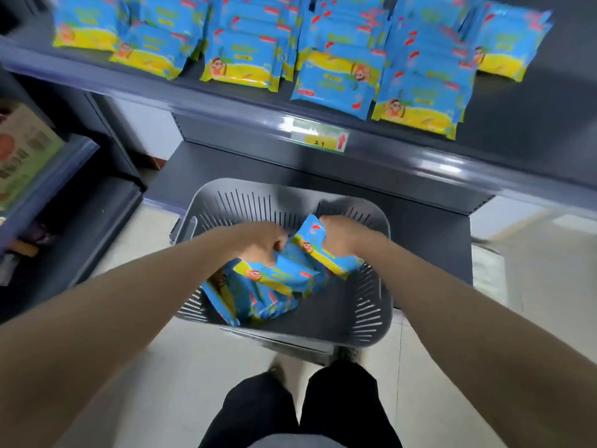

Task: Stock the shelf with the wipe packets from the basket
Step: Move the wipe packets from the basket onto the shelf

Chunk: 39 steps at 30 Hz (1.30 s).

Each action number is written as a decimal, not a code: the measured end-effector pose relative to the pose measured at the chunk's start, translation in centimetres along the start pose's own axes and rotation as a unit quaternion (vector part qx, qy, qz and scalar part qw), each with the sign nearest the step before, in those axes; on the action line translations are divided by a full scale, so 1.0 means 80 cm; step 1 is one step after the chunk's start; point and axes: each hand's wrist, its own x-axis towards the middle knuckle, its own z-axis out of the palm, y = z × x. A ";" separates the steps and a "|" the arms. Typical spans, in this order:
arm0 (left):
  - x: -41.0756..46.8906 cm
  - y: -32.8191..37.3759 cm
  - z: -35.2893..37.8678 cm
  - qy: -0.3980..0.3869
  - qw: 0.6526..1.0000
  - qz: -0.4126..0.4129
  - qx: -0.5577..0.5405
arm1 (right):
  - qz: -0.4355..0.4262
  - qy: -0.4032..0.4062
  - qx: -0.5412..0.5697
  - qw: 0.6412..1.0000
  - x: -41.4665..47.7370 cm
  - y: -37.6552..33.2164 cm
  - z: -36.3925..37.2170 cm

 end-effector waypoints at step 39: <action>0.221 0.323 -0.327 0.276 0.945 0.156 -0.081 | 0.044 0.197 -0.112 0.973 0.029 0.388 -0.407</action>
